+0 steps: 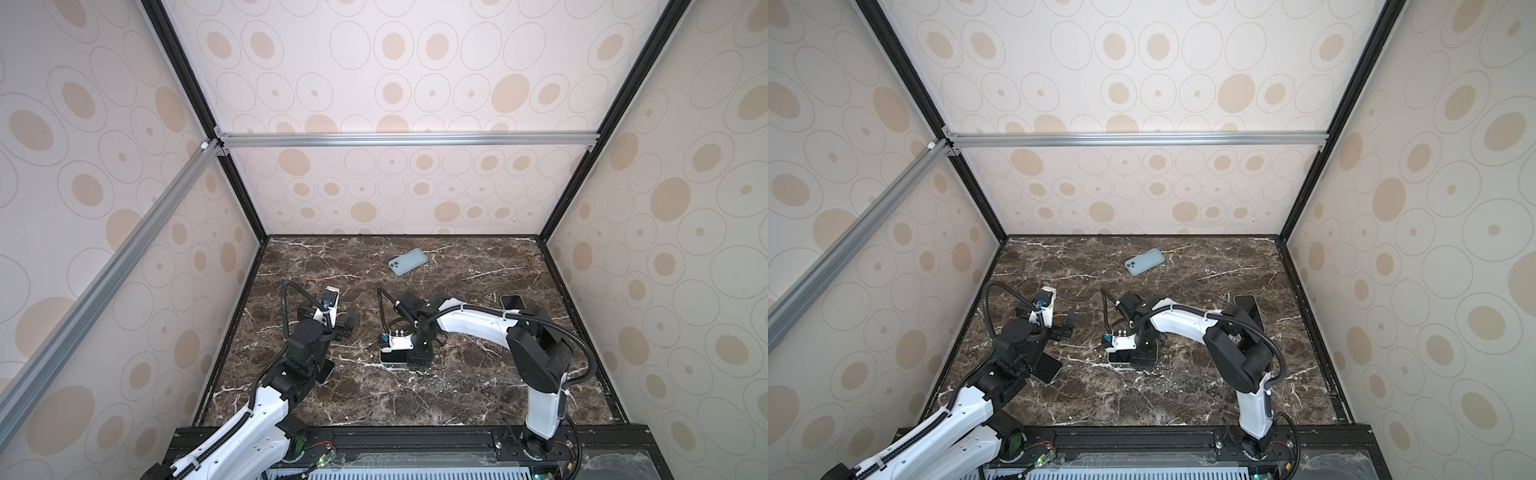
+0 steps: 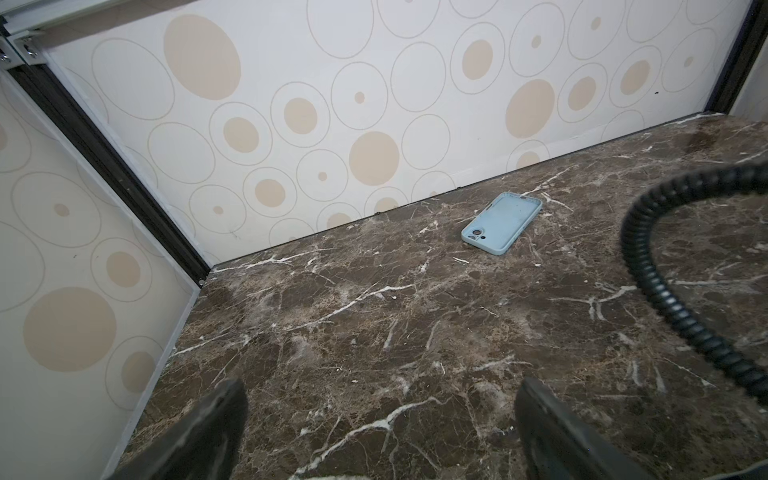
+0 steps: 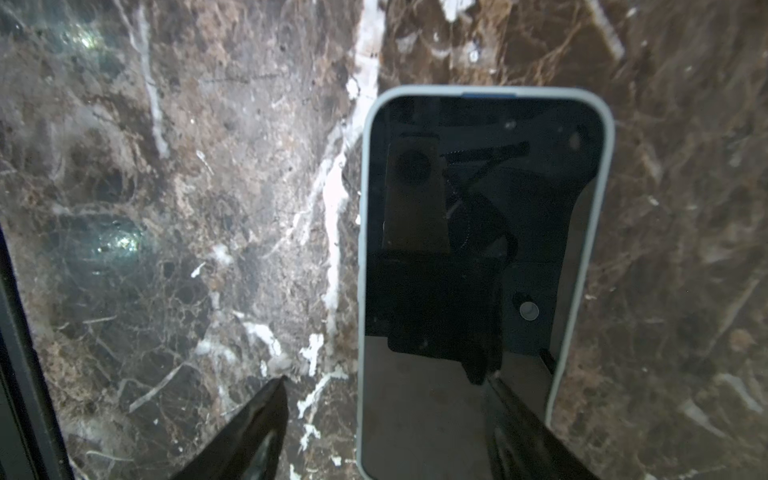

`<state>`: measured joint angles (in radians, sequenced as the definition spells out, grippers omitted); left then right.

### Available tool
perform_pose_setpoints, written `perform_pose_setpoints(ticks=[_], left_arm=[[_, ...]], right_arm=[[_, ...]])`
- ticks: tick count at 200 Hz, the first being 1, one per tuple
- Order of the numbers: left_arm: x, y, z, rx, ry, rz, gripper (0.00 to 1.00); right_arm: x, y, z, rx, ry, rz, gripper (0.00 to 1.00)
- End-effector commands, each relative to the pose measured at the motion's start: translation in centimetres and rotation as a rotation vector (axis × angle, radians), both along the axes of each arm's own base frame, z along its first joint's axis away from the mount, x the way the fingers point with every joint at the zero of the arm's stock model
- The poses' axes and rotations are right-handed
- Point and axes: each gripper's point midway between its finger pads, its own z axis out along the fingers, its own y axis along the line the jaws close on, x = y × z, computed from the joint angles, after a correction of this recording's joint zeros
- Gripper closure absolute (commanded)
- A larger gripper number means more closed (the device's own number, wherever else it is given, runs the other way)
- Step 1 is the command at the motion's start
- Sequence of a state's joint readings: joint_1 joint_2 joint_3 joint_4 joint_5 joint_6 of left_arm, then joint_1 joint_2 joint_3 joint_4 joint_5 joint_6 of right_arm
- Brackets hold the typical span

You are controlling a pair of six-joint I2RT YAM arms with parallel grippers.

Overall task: Put the phone into the phone case
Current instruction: 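Lower the open right gripper over the cased phone's sides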

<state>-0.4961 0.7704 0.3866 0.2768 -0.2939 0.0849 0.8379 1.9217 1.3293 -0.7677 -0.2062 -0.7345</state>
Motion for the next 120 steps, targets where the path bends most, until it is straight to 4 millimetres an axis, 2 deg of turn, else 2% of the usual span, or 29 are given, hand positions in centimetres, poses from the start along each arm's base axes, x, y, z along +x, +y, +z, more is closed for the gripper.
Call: perform_pose_setpoints(ticks=[1, 29, 79, 120], left_arm=[[0.4, -0.1, 2.9, -0.044, -0.063, 0.002, 0.00], [0.3, 0.0, 2.9, -0.046, -0.065, 0.005, 0.01], [0.4, -0.1, 3.0, -0.048, -0.068, 0.002, 0.01], [0.3, -0.1, 3.1, -0.048, -0.069, 0.000, 0.00]], right_arm=[[0.0, -0.1, -0.3, -0.014, 0.026, -0.007, 0.25], [0.4, -0.1, -0.4, -0.022, 0.010, -0.017, 0.25], [1.7, 0.7, 1.4, 0.024, -0.059, -0.016, 0.24], [2.2, 0.6, 0.7, 0.011, -0.057, -0.038, 0.22]])
